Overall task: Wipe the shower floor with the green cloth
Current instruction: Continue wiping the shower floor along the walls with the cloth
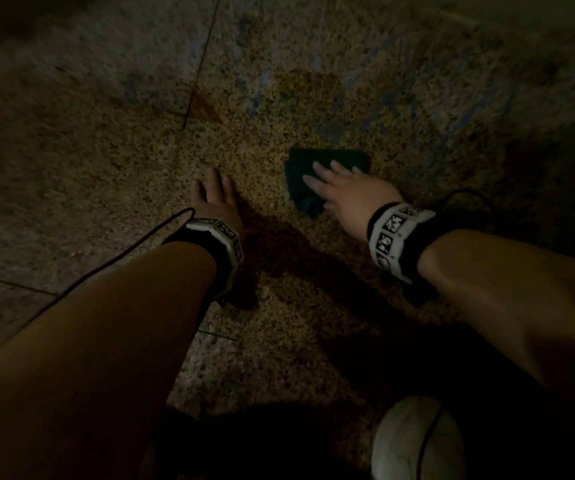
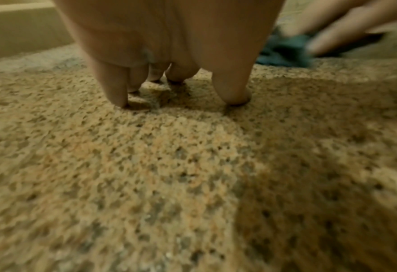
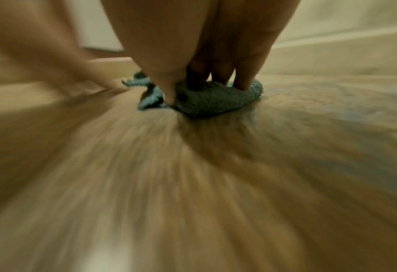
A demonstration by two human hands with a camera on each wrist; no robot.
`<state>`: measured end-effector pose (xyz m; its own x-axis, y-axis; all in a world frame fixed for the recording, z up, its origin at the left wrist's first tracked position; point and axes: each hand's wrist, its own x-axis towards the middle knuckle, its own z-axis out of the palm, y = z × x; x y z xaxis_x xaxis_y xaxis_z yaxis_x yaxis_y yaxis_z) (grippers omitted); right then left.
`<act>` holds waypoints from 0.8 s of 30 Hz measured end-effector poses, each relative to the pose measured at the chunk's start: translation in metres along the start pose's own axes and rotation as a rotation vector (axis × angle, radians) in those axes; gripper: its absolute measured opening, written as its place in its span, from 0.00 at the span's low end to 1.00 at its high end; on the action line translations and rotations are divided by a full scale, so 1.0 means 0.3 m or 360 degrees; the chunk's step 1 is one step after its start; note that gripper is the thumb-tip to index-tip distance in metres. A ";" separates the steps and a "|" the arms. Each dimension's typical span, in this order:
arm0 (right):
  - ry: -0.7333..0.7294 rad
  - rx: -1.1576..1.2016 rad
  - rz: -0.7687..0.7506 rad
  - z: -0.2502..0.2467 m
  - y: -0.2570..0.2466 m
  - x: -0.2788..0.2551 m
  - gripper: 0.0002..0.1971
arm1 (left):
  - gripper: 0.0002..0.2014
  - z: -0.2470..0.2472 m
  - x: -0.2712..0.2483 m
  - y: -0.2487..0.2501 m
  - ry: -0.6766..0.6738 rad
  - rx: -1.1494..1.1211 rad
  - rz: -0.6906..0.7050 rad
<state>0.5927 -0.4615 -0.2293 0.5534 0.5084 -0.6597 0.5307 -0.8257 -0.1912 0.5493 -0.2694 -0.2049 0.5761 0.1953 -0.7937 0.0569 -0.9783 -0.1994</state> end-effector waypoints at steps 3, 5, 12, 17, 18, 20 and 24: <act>-0.0036 0.0078 0.0084 -0.034 -0.005 0.037 0.31 | 0.38 -0.021 -0.030 0.019 -0.0090 0.0186 -0.0054; -0.0077 0.0016 0.0085 -0.029 -0.012 0.041 0.33 | 0.39 -0.023 -0.033 0.022 -0.0100 0.0281 -0.0041; -0.0245 -0.0164 -0.0084 0.090 -0.009 -0.155 0.40 | 0.46 0.000 -0.008 0.005 -0.0060 0.0232 -0.0031; -0.0207 -0.0200 -0.0137 0.127 0.031 -0.188 0.43 | 0.49 0.036 -0.001 0.032 -0.0057 -0.0182 -0.0035; -0.0193 -0.0215 -0.0137 0.117 0.043 -0.176 0.43 | 0.49 0.049 -0.008 0.048 -0.0048 -0.0183 -0.0026; -0.0136 -0.0163 -0.0046 0.087 0.073 -0.147 0.40 | 0.50 0.066 -0.023 0.075 -0.0021 -0.0168 -0.0028; -0.0113 0.0019 0.0187 0.020 0.106 -0.077 0.34 | 0.50 0.079 -0.009 0.077 0.0011 -0.0171 0.0010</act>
<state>0.5930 -0.5011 -0.2246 0.5642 0.3897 -0.7279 0.4567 -0.8817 -0.1180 0.5298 -0.2907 -0.2210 0.5824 0.1891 -0.7906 0.1403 -0.9813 -0.1315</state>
